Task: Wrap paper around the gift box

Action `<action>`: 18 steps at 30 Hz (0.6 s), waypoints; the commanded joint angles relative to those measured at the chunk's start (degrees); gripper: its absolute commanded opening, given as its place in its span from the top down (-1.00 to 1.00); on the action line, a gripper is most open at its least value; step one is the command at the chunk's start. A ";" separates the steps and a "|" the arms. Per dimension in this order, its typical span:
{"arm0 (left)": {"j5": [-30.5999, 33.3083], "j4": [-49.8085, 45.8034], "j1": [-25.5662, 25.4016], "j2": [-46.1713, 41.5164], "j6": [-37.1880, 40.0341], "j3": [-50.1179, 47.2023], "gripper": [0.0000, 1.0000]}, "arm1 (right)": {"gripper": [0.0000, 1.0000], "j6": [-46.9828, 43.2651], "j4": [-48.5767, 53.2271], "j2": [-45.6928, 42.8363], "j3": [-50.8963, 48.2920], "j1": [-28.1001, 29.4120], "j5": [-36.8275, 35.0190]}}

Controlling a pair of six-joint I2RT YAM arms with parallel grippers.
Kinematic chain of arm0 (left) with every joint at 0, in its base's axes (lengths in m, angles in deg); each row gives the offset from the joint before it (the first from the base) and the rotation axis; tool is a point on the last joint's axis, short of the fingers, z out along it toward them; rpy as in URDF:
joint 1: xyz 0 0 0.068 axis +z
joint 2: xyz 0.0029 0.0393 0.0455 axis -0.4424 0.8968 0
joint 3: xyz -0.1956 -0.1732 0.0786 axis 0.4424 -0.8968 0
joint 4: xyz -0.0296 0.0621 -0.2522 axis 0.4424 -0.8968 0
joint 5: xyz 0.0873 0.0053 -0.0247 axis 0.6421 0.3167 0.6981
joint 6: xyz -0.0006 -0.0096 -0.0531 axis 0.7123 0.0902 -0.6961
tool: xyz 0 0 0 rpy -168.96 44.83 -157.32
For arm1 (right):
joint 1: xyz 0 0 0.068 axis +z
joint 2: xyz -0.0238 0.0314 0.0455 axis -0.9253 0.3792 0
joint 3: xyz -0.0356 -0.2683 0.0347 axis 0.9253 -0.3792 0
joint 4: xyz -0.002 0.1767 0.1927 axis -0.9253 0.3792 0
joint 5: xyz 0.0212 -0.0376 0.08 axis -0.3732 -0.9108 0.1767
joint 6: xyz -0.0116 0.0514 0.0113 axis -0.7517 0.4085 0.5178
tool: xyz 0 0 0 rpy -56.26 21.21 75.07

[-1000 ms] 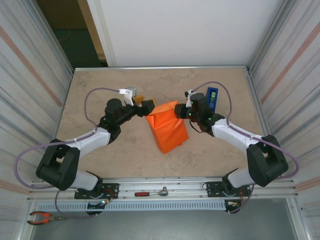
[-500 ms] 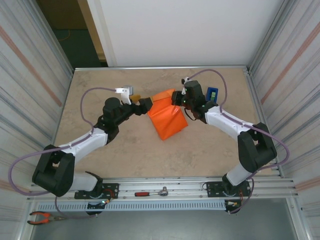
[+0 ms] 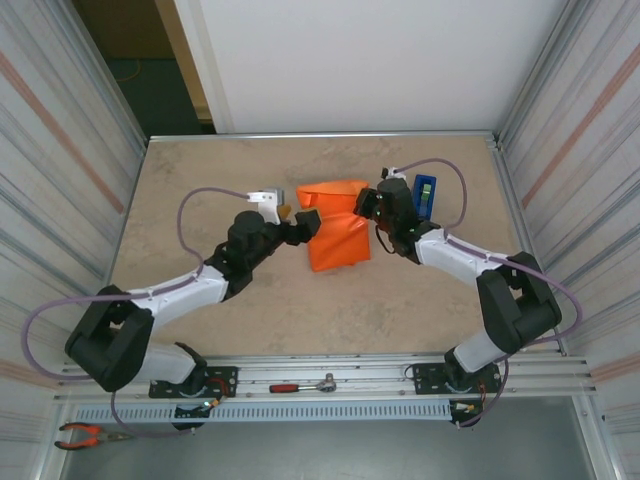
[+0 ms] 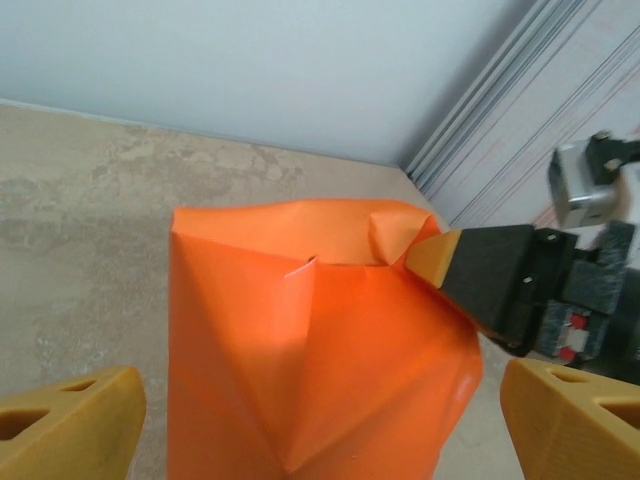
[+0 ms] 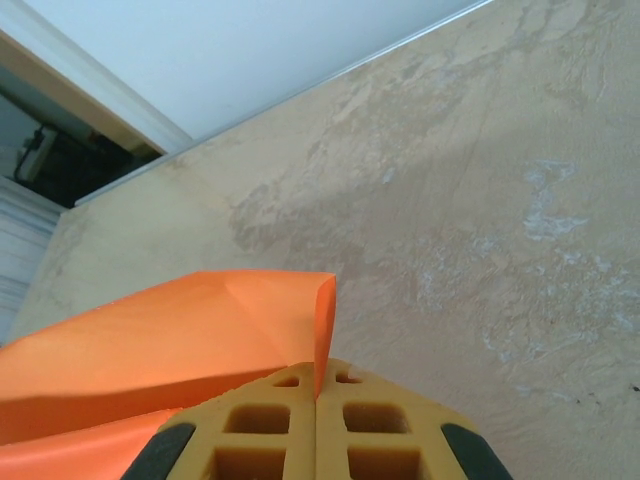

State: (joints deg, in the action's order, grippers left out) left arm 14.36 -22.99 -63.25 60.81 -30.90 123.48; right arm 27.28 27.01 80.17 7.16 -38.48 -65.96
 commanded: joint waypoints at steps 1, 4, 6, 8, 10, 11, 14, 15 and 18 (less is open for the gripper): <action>3.49 2.69 -1.19 2.77 1.32 2.17 -0.84 | 1.00 1.30 -0.56 -2.57 -2.48 0.21 -1.79; 4.54 2.42 -2.14 5.02 1.86 4.46 -0.83 | 1.00 1.72 -0.95 -4.00 -3.97 0.30 -1.37; 5.48 2.11 -2.72 6.33 2.36 5.68 -0.83 | 1.00 2.09 -1.00 -5.20 -5.06 0.55 -1.61; 5.99 1.74 -3.06 7.42 2.51 6.70 -0.83 | 1.00 2.48 -1.31 -6.53 -6.36 0.78 -1.74; 7.17 0.47 -3.67 8.31 2.94 7.76 -0.83 | 1.00 2.87 -1.26 -8.01 -7.78 0.91 -1.88; 7.95 -0.13 -4.13 8.59 3.33 7.95 -0.83 | 1.00 3.03 -1.18 -8.70 -8.39 1.00 -1.83; 9.61 -1.37 -5.32 9.28 4.28 7.96 -0.82 | 1.00 3.71 -0.78 -11.46 -10.43 1.42 -1.96; 10.23 -1.66 -5.82 9.32 4.47 7.77 -0.82 | 1.00 3.89 -0.24 -12.49 -10.96 1.59 -1.97; 12.46 -2.82 -7.57 8.94 5.59 6.58 -0.82 | 1.00 3.88 1.78 -15.36 -11.73 1.95 -1.46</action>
State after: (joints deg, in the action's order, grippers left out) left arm 22.87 -24.39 -69.54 69.85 -27.58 130.16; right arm 30.01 26.61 68.19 -3.70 -37.15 -66.22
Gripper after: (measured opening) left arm 0.909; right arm 0.042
